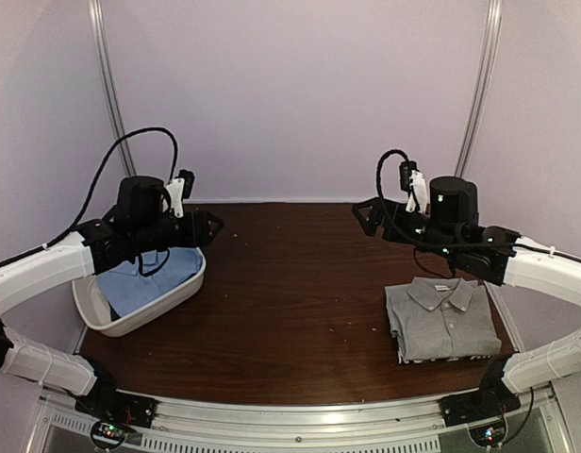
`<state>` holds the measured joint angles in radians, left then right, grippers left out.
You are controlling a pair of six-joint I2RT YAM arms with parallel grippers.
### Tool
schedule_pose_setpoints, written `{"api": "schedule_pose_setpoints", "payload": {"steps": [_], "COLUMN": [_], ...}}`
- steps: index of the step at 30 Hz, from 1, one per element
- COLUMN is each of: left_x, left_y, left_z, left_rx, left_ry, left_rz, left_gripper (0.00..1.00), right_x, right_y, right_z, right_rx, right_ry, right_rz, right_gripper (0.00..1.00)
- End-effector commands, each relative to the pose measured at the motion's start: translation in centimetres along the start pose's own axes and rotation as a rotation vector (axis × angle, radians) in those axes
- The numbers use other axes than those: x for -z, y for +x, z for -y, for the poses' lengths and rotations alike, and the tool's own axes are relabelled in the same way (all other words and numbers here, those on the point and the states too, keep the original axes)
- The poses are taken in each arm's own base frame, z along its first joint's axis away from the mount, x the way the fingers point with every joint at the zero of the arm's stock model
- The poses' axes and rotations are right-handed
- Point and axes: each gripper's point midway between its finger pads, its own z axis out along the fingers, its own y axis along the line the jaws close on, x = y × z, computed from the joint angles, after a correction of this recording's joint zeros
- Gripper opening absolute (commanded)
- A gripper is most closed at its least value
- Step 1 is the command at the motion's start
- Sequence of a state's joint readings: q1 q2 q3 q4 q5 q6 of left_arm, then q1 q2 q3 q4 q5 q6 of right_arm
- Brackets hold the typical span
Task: Fold and stack the long sleeve shirts
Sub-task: Pick up the square-folded shirt from the bin.
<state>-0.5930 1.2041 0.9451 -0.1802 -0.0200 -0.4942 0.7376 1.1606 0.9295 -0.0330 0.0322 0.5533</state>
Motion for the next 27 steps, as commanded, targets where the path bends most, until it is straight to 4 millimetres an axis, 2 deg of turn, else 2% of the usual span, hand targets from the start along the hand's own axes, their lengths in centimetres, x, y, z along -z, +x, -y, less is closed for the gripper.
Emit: {"api": "schedule_pose_setpoints", "payload": {"steps": [1, 8, 13, 15, 18, 21, 27], "left_x": [1.3, 2.2, 2.7, 3.0, 3.5, 3.6, 1.8], "left_y": [-3.0, -2.4, -1.7, -1.4, -0.3, 1.4, 3.7], "left_z": [0.0, -2.0, -5.2, -7.6, -13.3, -17.7, -23.2], "left_rx": [-0.009, 0.001, 0.041, 0.086, 0.209, 0.293, 0.335], "left_ry": [-0.026, -0.126, -0.258, -0.343, -0.496, -0.590, -0.700], "left_rz": [0.104, 0.104, 0.084, 0.070, 0.013, -0.051, -0.156], "left_gripper": [0.72, 0.77, 0.80, 0.81, 0.81, 0.81, 0.81], "right_x": [0.3, 0.1, 0.1, 0.1, 0.0, 0.1, 0.3], "right_y": [-1.3, -1.1, -1.1, -1.1, -0.9, -0.9, -0.7], "right_z": [-0.3, -0.2, -0.3, -0.3, -0.4, -0.5, -0.5], "right_rx": [-0.023, -0.017, -0.013, -0.009, -0.003, 0.002, 0.004], "right_ry": [0.007, 0.012, 0.008, 0.007, 0.003, -0.001, -0.009], "right_rz": [0.043, 0.032, 0.032, 0.030, 0.021, 0.017, 0.009], "right_gripper": [1.00, 1.00, 1.00, 1.00, 1.00, 1.00, 1.00]}}
